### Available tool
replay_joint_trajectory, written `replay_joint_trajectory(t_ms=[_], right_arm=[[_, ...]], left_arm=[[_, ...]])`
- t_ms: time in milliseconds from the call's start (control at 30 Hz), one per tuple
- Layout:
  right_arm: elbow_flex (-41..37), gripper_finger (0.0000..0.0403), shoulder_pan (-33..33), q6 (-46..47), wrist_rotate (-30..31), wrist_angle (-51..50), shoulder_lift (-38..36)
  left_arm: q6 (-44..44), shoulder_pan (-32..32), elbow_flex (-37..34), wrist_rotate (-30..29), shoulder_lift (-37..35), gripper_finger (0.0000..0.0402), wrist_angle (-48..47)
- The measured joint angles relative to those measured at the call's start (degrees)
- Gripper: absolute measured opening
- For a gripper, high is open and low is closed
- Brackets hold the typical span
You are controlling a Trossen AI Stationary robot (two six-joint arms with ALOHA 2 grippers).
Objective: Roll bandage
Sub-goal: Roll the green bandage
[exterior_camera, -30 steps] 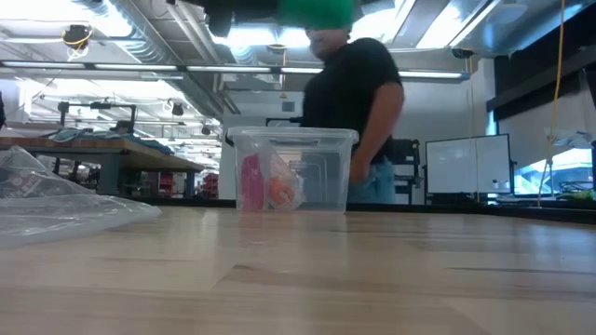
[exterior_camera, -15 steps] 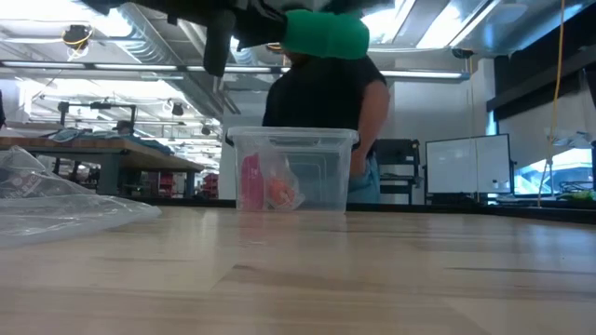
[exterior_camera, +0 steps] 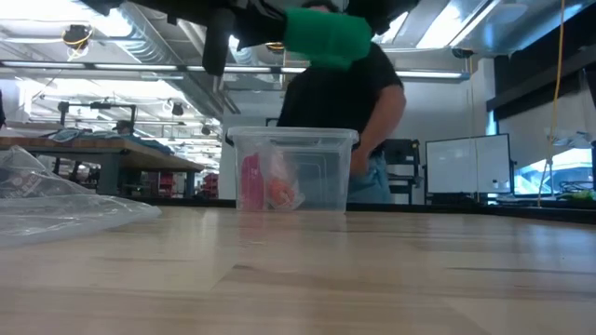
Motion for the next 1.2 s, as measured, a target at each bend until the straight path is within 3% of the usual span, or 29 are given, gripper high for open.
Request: replay_joint_trajectory(t_ms=[167, 300, 667, 967, 1067, 1200], right_arm=[[0.0, 0.0209, 0.0, 2.4, 0.8, -0.1, 0.0], [0.0, 0.0232, 0.0, 3.7, 0.9, -1.2, 0.0], [0.0, 0.0232, -1.6, 2.0, 1.1, -3.8, -0.4], [-0.1, 0.0231, -1.5, 0.6, -1.4, -11.2, -8.9], [-4.0, 0.0231, -1.5, 1.9, -5.4, -9.7, -12.1], [-14.5, 0.0231, -1.4, 2.5, -8.2, 1.1, -15.8]], left_arm=[[-1.4, 0.0, 0.0, 0.0, 0.0, 0.0008, -1.3], [-1.1, 0.0, 0.0, -0.1, 0.0, 0.0008, -0.9], [-0.6, -1.0, 0.0, -0.4, 0.0, 0.0008, 0.7], [-4.6, -2.6, 1.8, -0.4, -1.1, 0.0008, 2.4], [-7.6, -2.8, 2.1, -0.4, -2.1, 0.0008, 2.1], [-12.8, -2.8, 2.4, -0.3, -4.0, 0.0008, 2.5]])
